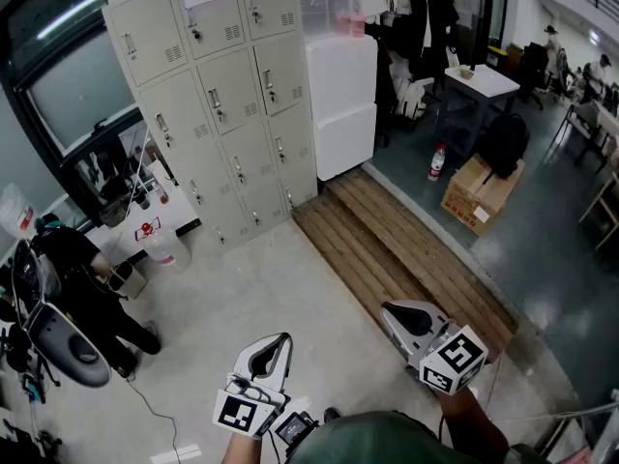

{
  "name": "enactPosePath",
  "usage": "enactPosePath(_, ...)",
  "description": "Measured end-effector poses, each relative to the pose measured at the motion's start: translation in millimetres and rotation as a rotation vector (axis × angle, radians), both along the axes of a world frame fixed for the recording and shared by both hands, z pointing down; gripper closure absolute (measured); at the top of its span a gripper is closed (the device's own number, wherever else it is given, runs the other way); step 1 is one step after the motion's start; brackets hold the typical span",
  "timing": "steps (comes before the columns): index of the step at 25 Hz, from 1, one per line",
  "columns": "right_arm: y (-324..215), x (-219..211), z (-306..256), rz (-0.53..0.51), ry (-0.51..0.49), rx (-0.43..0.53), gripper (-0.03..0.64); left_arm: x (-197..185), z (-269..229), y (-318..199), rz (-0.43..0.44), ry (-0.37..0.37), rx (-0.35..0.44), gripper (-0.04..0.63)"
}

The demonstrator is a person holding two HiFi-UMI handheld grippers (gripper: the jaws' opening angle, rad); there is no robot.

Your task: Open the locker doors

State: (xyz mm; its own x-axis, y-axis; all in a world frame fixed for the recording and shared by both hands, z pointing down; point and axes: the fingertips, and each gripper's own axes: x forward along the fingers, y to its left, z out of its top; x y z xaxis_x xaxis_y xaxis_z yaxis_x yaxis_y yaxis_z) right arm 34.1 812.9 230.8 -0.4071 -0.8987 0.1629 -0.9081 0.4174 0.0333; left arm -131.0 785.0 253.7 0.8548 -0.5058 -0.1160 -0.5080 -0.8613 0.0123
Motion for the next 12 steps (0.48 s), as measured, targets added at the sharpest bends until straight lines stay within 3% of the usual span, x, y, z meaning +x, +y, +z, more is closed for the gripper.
enactPosePath(3,-3.2,-26.1,4.3,0.002,-0.034,-0.013,0.612,-29.1,-1.5,-5.2,-0.002,-0.012,-0.027,0.597)
enactPosePath(6,-8.5,-42.7,4.1,0.018,-0.050,-0.006,0.613,-47.4,-4.1,-15.3,0.014,-0.036,-0.007,0.597)
enactPosePath(12,-52.0,-42.0,-10.9,-0.024,-0.013,-0.009,0.612,-51.6,-16.3,-50.1,-0.043,0.032,-0.027,0.597)
